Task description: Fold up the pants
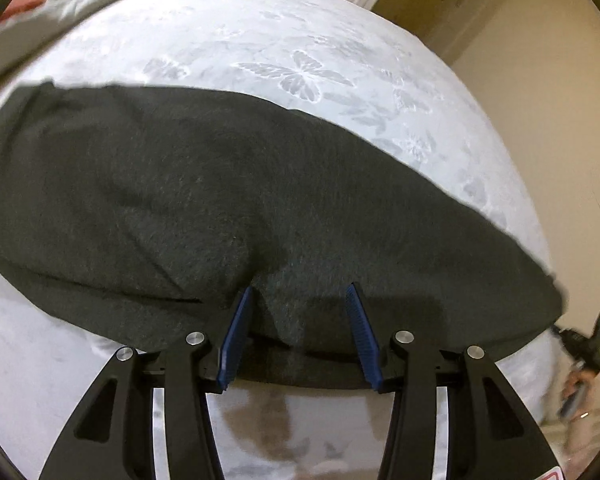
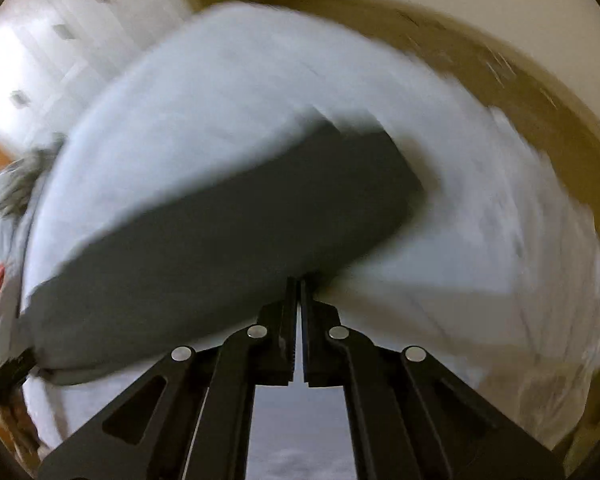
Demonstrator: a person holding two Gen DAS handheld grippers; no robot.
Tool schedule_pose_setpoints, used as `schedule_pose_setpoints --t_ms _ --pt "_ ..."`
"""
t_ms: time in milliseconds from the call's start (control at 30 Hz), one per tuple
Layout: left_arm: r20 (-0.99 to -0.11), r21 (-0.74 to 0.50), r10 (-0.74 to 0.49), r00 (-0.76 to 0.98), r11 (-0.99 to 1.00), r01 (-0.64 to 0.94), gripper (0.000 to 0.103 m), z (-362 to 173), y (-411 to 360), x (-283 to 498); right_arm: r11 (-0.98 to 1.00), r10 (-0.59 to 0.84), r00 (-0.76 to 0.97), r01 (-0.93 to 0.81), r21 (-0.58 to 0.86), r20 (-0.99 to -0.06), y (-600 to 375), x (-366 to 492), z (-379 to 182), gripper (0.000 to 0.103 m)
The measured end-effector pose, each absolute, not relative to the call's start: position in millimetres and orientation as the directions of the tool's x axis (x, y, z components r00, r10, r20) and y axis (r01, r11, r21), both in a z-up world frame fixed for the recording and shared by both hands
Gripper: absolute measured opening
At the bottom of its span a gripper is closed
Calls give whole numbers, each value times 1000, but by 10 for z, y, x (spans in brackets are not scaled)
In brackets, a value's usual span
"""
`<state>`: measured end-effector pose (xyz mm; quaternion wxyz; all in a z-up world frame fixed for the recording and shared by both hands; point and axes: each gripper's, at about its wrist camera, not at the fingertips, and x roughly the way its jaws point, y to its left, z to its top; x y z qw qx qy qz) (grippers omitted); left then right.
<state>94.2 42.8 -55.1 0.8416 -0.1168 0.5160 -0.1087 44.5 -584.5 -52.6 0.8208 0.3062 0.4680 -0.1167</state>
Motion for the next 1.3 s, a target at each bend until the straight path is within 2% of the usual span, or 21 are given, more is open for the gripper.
schedule_pose_setpoints --t_ms 33,133,200,233,333,367,400,433,500,600,667,700,800,833,867,900,967,1133,1167,1267,1300 --pt "-856 -256 -266 443 963 84 49 -558 369 921 747 120 577 484 457 -808 -5903 389 -516 3" --pt "-876 -190 -211 434 977 93 51 -638 317 925 679 132 648 492 545 -750 -6109 288 -404 22" --pt "-871 -228 -233 432 972 64 51 -654 379 949 666 103 650 517 537 -753 -6179 300 -406 54" --pt "-863 -261 -256 436 964 50 51 -640 431 950 663 75 642 539 519 -763 -6202 376 -418 58" --pt "-842 -330 -301 447 944 14 51 -618 580 989 664 34 614 576 477 -788 -6310 645 -534 58" --pt "-840 -346 -311 444 938 1 51 -625 649 985 666 17 606 586 462 -795 -6304 696 -575 53" --pt "-839 -362 -321 439 932 -10 51 -638 693 987 676 -15 603 594 437 -797 -6310 739 -549 29" --pt "-839 -373 -329 434 927 -20 51 -656 726 990 711 -47 592 586 390 -804 -6284 745 -488 10" --pt "-851 -358 -309 425 933 -39 51 -694 770 998 754 -86 622 552 357 -779 -6127 685 -208 7" --pt "-855 -349 -304 420 936 -34 51 -696 750 1012 849 -15 823 310 427 -567 -5836 551 522 7" --pt "-865 -311 -275 419 950 -19 51 -691 671 1032 891 -56 836 288 350 -545 -5823 495 568 8" --pt "-869 -295 -263 419 956 -12 52 -698 645 1035 905 -112 754 346 246 -648 -5900 611 355 9" --pt "-876 -259 -241 417 966 15 54 -705 569 1047 843 -113 453 515 156 -884 -6301 790 -496 15" --pt "-876 -257 -242 417 966 19 54 -705 559 1047 830 -92 507 514 216 -857 -6363 720 -515 19" --pt "-875 -260 -244 418 965 21 54 -705 556 1048 810 -121 564 532 247 -817 -6407 633 -464 30" --pt "-874 -263 -247 419 965 21 54 -711 559 1047 789 -174 577 567 238 -798 -6435 567 -403 54" --pt "-873 -267 -251 419 963 20 56 -714 575 1033 782 -221 623 573 246 -750 -6456 537 -260 65" --pt "-871 -261 -247 424 965 26 67 -721 563 1019 836 -181 580 516 186 -794 -6438 865 -334 64" --pt "-873 -246 -235 428 969 30 67 -725 541 1015 847 -176 572 502 173 -801 -6419 898 -355 59" --pt "-872 -228 -223 436 973 42 67 -719 501 1005 890 -165 562 438 123 -810 -6284 1088 -348 1" --pt "-871 -232 -227 435 972 43 67 -718 506 1009 906 -167 596 406 116 -785 -6200 1054 -270 1"
